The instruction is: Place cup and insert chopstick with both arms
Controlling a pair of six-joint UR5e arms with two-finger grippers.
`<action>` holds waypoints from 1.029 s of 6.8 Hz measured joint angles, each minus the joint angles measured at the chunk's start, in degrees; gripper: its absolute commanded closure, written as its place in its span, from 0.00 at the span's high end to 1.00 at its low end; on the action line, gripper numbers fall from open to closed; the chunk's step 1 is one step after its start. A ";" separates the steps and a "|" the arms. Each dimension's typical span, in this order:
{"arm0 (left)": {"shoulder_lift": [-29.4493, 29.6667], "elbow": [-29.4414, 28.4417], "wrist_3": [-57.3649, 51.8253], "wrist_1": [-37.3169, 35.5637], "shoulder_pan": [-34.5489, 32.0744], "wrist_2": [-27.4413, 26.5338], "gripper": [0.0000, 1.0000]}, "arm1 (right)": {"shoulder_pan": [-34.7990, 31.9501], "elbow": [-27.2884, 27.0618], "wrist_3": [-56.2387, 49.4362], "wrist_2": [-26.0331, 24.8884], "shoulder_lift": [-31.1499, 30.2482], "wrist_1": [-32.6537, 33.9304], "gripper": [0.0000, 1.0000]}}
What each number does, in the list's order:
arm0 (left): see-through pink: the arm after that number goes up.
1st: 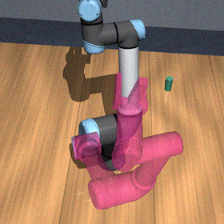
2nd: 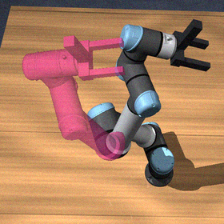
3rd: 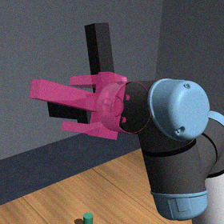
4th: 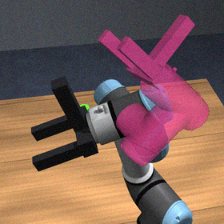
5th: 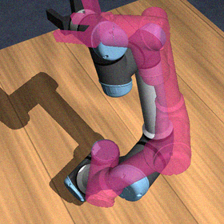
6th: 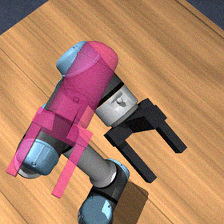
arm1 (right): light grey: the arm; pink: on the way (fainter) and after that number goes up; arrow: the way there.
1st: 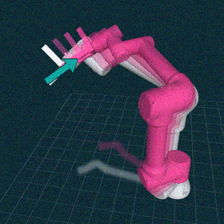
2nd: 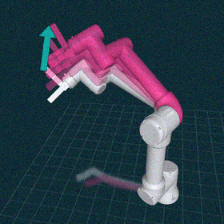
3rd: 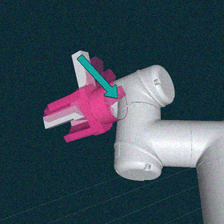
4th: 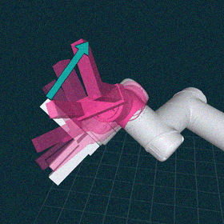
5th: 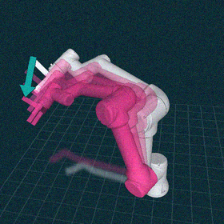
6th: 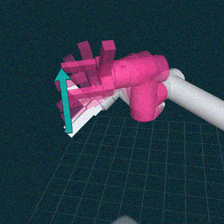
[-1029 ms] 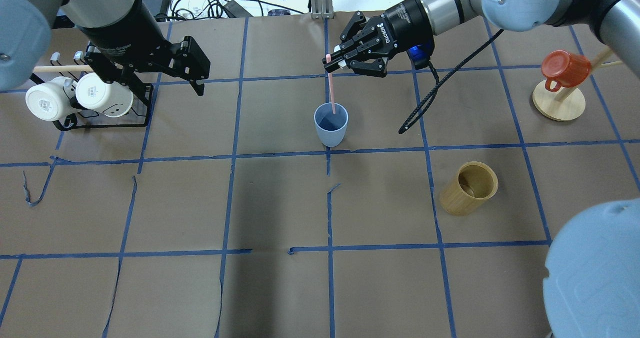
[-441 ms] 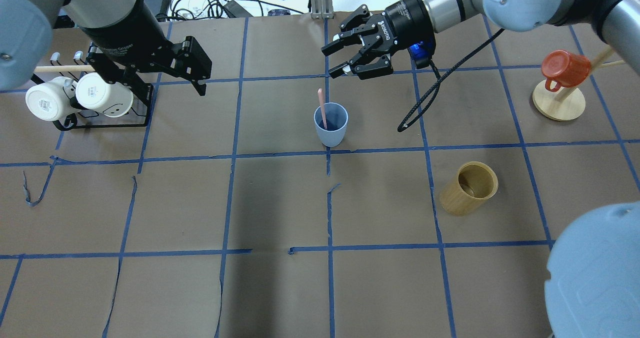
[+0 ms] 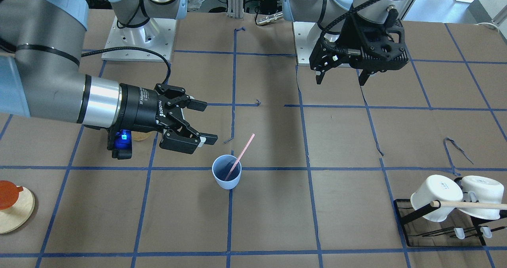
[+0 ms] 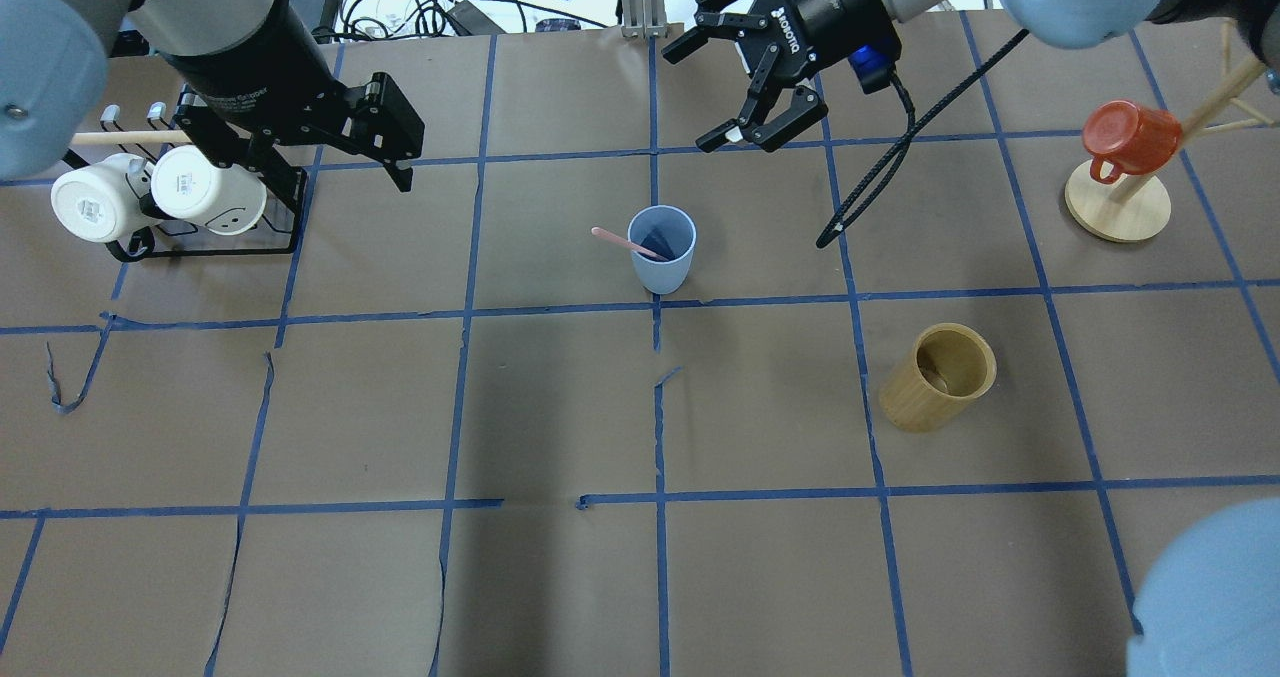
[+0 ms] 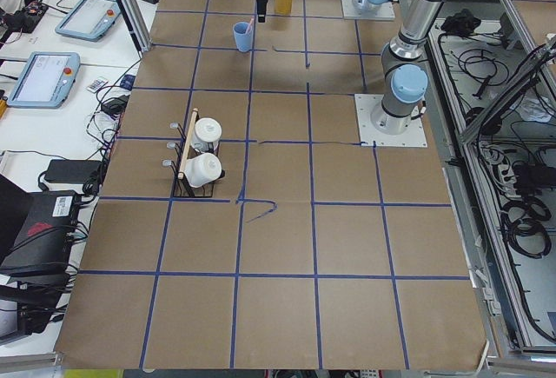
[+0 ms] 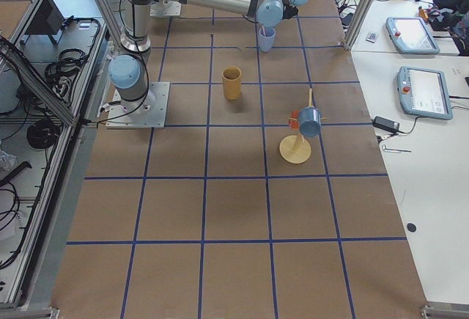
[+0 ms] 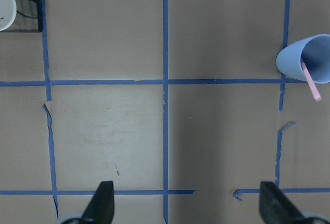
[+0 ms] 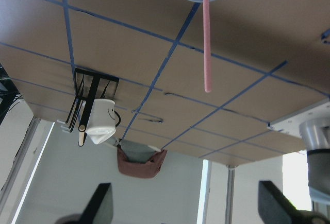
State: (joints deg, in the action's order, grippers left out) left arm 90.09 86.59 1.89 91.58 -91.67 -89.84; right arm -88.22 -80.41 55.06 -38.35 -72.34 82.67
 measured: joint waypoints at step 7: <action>1.03 -0.87 0.00 -1.22 0.19 0.11 1.00 | -0.90 0.09 -46.77 -54.13 -11.23 -1.82 1.00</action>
State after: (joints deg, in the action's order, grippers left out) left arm 91.12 85.73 1.88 90.36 -91.48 -89.74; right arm -89.12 -80.32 8.29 -92.48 -83.58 80.85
